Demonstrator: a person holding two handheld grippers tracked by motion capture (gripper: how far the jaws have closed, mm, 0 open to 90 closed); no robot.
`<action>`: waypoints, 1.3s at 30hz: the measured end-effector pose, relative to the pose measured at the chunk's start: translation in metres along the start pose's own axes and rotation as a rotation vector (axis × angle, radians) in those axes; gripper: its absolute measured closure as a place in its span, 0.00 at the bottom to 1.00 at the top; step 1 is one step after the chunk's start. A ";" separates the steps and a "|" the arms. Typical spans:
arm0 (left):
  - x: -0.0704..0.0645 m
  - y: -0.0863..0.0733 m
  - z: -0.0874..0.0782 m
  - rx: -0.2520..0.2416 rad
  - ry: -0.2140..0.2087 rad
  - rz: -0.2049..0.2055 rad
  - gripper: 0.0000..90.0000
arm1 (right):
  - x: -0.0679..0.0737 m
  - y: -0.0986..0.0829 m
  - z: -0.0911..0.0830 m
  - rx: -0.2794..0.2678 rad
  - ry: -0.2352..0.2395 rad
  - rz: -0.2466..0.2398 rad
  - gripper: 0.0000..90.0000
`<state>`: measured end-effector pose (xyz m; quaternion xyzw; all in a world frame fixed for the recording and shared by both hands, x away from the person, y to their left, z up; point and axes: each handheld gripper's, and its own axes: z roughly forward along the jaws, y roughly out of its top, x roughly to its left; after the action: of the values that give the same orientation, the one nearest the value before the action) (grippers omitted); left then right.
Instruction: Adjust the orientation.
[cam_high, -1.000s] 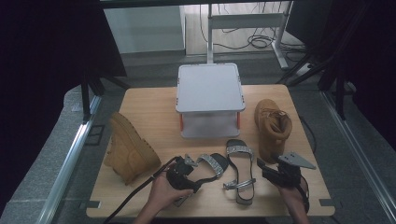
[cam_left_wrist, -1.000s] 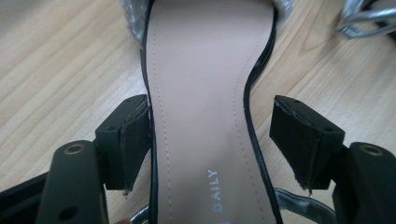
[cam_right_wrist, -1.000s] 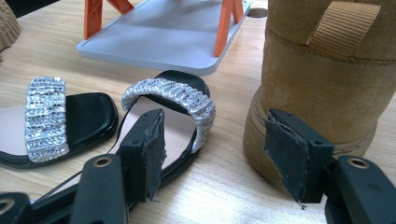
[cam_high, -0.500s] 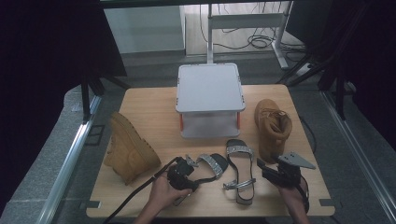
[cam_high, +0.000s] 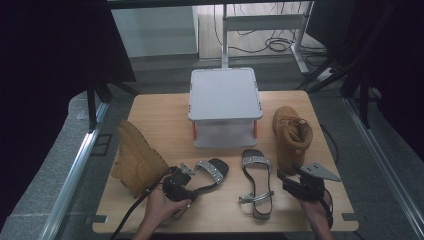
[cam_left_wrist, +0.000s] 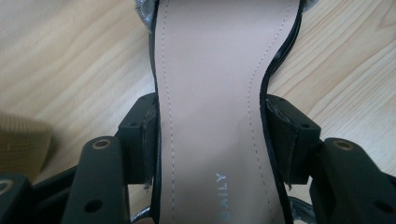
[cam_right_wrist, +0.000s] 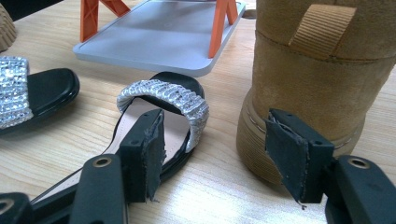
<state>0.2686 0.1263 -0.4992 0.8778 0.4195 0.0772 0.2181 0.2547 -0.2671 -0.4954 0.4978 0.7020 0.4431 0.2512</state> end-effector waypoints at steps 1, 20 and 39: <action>0.000 -0.002 0.001 0.003 0.005 -0.001 0.46 | 0.000 0.000 0.000 0.000 -0.001 0.000 0.43; 0.011 -0.009 -0.014 -0.082 -0.061 -0.057 0.30 | 0.007 0.004 0.004 -0.004 0.008 -0.001 0.43; 0.022 -0.013 -0.037 -0.290 -0.084 -0.055 0.31 | 0.038 0.017 0.007 -0.012 0.099 -0.054 0.47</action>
<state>0.2618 0.1622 -0.4732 0.8277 0.4184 0.0942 0.3619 0.2539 -0.2275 -0.4805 0.4547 0.7241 0.4643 0.2310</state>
